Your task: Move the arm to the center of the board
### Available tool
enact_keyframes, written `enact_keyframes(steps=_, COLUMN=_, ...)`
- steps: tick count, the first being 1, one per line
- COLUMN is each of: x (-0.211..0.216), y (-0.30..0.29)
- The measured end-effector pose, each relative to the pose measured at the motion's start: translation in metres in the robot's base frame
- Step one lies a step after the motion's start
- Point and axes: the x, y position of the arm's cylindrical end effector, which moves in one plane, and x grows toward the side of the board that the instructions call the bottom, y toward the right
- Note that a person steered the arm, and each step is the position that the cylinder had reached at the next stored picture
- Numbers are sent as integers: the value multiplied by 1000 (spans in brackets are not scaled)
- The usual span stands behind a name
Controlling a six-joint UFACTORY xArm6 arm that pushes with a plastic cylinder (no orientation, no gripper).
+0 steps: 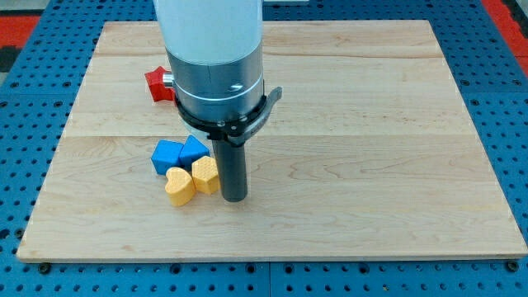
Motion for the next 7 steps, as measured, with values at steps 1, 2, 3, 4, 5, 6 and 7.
enact_keyframes(steps=1, x=-5, y=23)
enact_keyframes(steps=2, x=-6, y=27)
enact_keyframes(steps=3, x=-6, y=27)
enact_keyframes(steps=4, x=-6, y=34)
enact_keyframes(steps=5, x=-41, y=65)
enact_keyframes(steps=6, x=-52, y=70)
enact_keyframes(steps=7, x=-58, y=70)
